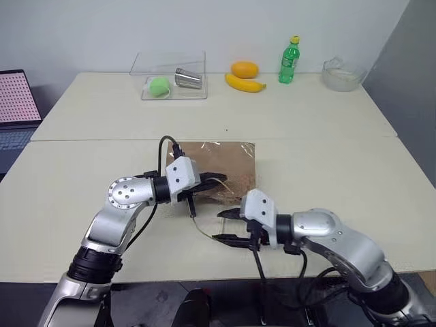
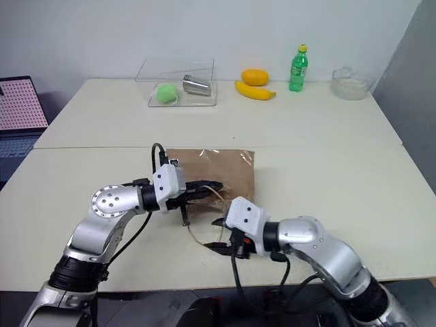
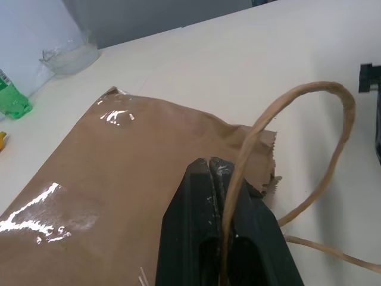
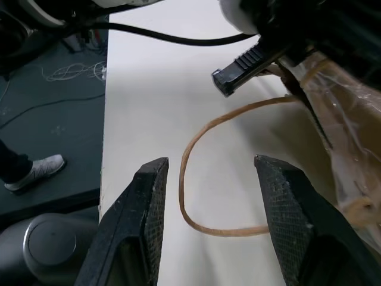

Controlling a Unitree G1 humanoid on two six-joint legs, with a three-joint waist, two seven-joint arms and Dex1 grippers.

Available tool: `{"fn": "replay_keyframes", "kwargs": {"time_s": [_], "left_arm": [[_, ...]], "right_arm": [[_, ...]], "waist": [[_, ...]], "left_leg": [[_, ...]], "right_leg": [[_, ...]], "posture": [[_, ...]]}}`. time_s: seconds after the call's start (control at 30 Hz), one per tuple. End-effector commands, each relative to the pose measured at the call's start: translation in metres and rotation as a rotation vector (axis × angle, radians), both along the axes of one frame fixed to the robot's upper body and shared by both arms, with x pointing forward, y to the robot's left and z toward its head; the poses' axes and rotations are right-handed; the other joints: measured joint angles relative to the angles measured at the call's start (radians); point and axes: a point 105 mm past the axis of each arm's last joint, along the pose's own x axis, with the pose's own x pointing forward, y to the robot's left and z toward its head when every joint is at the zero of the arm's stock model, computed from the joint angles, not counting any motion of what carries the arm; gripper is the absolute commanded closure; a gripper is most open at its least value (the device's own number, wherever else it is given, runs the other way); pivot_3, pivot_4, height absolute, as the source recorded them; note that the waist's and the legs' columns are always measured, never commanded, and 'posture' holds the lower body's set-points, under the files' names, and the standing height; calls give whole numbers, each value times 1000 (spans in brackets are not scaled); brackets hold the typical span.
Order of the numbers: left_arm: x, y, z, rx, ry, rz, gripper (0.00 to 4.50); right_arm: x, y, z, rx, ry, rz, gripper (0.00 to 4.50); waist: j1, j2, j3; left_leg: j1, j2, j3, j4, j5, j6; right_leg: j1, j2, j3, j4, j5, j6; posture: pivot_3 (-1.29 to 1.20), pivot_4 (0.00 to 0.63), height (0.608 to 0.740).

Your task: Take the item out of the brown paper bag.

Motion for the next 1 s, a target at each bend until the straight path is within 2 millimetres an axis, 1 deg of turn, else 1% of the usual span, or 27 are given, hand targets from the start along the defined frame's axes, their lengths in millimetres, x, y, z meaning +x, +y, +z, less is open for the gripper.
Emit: {"fn": "replay_keyframes", "kwargs": {"time_s": [0.03, 0.17, 0.3, 0.53, 0.57, 0.6, 0.63, 0.77, 0.87, 1.0], "left_arm": [[4, 0, 12, -14, -60, -9, 4486], [8, -1, 12, -16, -67, -11, 4486], [12, -1, 13, -19, -75, -10, 4486], [18, -3, 17, -28, -93, -9, 4486], [18, -3, 17, -28, -95, -9, 4500], [19, -3, 18, -29, -98, -10, 4500], [19, -4, 18, -30, -100, -10, 4500], [22, -6, 21, -34, -113, -12, 4500], [25, -8, 26, -45, -125, -5, 4500], [38, -13, 47, -90, -139, 29, 4500]], "right_arm": [[-3, 9, 3, 7, -28, 37, 2094], [-4, 11, 1, -3, -14, 45, 2094], [-1, 12, -2, -9, -13, 27, 2094], [7, 15, -15, -49, 6, -3, 2094], [10, 14, -17, -56, 5, -17, 2491], [12, 14, -19, -63, 2, -22, 2697], [13, 14, -20, -71, -1, -24, 3033], [17, 10, -26, -98, -9, -51, 4482], [20, 5, -35, -145, -28, -64, 4482], [21, -5, -54, -238, -61, -67, 4482]], "waist": [[1, 0, 0], [0, 0, 0], [0, 0, 0], [0, 0, 0], [0, 0, 0], [0, 0, 0], [0, 0, 0], [0, 0, 0], [0, 0, 0], [0, 0, 0]], "left_leg": [[0, 0, 0, 0, 0, 0], [0, 0, 0, 0, 0, 0], [0, 0, 0, 0, 0, 0], [0, 0, 0, 0, 0, 0], [0, 0, 0, 0, 0, 0], [0, 0, 0, 0, 0, 0], [0, 0, 0, 0, 0, 0], [0, 0, -1, 0, 0, 0], [0, 0, -1, 0, 0, 0], [-1, -1, -1, 0, 0, 0]], "right_leg": [[0, 0, 0, 0, 0, 0], [0, 0, 0, 0, 0, 0], [0, 0, 0, 0, 0, 0], [0, 0, 0, 0, 0, 0], [0, 0, 0, 0, 0, 0], [0, 0, 0, 0, 0, 0], [0, 0, 0, 0, 0, 0], [0, 0, 0, 0, 0, 0], [0, 0, 0, 0, 0, 0], [0, 0, -1, 0, 0, 0]], "posture": [[0, 150, 740], [0, 150, 740], [0, 150, 740], [0, 150, 740], [0, 150, 740], [0, 150, 740], [0, 150, 740], [0, 150, 740], [0, 150, 740], [0, 150, 740]]}}
